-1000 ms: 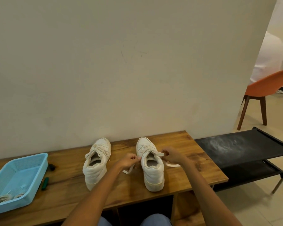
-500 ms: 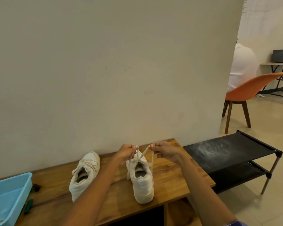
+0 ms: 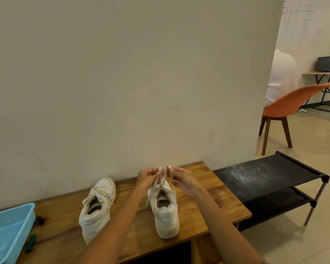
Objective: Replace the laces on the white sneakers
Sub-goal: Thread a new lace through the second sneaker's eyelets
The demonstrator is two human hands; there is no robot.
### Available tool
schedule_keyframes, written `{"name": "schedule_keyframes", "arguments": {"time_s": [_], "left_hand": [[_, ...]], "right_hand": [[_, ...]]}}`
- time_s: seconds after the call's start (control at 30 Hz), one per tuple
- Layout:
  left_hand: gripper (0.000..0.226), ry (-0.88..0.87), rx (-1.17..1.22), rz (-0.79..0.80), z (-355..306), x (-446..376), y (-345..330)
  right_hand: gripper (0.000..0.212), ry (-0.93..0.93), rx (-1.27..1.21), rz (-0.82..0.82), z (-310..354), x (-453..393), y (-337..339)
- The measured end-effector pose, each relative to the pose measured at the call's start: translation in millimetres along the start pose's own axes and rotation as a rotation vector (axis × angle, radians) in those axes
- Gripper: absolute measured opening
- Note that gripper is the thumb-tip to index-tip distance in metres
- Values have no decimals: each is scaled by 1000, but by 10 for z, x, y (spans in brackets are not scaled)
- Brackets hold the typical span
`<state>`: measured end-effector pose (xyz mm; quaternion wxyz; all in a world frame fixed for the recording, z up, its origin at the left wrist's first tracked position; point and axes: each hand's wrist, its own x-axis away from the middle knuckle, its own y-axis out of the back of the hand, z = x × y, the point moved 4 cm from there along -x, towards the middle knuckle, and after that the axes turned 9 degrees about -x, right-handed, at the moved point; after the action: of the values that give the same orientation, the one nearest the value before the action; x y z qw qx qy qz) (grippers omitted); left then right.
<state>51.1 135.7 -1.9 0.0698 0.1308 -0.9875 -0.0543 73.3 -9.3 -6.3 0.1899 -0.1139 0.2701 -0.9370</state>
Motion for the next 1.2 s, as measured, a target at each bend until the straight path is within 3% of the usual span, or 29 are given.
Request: {"name": "schedule_keyframes", "arguments": {"time_s": [0.17,0.33,0.57,0.7,0.77,0.9,0.97,1.07,1.13,1.2], "left_hand": [[13,-21,-48,-81,64,-31,8],[13,-6,15,-60,107,-49,10],[13,-5,9,-46,71,-75,74],[17,6,-18,-35,65,-94,86],[21,22,-82,-28,71,-102,102],[16,23,-228,-17,26,-95,166],[16,9,-281,-44,-21,-106,235],[15,35,-345,-47,-43,-141,301],[15,85,-402,20,-33,-118,282],[18,127,-428,91,-12,-73,249]], "right_hand": [[19,5,-28,-11,-65,3,-37],[14,21,-41,-35,-56,5,-27],[28,-17,521,-120,323,47,167],[63,-316,936,-5,301,168,166],[58,-404,1035,57,219,169,158],[18,-328,906,215,237,152,105],[22,-332,971,202,285,163,92],[33,-394,1309,130,255,126,49],[31,-415,1533,146,156,89,-4],[25,-438,1593,152,94,66,-23]]}}
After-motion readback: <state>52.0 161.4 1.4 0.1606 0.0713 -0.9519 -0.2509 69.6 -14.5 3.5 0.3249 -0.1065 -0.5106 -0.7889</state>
